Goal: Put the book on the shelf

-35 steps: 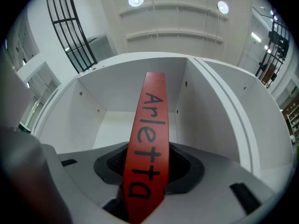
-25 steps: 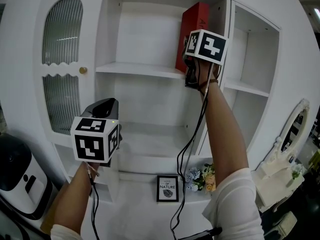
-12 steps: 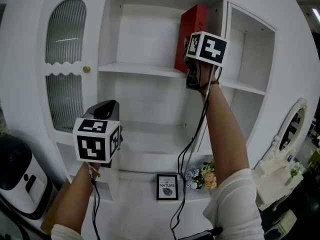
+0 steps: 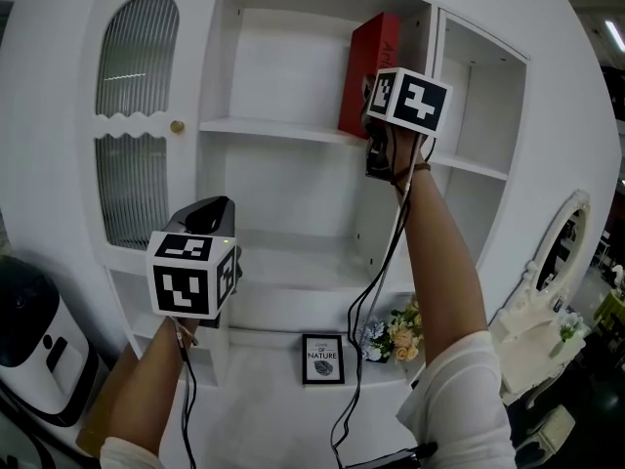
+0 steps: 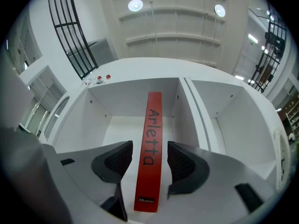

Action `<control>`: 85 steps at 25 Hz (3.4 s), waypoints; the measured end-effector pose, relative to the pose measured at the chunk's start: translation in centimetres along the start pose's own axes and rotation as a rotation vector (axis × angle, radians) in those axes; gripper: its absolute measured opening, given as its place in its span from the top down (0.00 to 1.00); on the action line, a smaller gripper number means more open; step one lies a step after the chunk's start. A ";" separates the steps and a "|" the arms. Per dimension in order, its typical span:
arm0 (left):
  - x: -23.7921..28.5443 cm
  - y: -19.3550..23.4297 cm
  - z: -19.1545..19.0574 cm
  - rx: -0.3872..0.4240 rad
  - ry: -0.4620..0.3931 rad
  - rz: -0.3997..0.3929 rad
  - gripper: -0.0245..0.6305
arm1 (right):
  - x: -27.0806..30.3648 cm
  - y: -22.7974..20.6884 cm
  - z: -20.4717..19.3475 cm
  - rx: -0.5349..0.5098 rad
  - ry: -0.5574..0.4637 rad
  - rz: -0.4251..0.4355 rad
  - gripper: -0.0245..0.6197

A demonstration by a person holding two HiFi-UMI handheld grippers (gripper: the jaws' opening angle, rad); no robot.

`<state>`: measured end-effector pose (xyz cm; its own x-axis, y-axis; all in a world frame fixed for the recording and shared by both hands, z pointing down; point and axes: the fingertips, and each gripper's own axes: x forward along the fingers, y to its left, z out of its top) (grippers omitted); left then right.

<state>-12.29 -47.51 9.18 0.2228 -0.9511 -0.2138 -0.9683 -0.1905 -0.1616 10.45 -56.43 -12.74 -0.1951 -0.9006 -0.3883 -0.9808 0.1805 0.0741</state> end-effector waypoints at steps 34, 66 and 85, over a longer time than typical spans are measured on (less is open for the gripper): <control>-4.4 -4.7 -8.7 -0.085 0.020 -0.106 0.95 | -17.1 4.4 -19.4 0.077 0.102 0.119 0.66; -16.2 -7.2 -23.7 -0.178 0.063 -0.095 0.95 | -35.3 8.8 -35.3 0.163 0.221 0.010 0.90; -15.8 -9.7 -24.6 -0.185 0.092 0.022 0.95 | -36.1 4.6 -37.7 0.127 0.273 0.111 0.92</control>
<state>-9.23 -36.64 37.77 0.1985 -0.9721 -0.1248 -0.9789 -0.2030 0.0239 12.82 -37.93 36.25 -0.3110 -0.9425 -0.1221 -0.9487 0.3156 -0.0194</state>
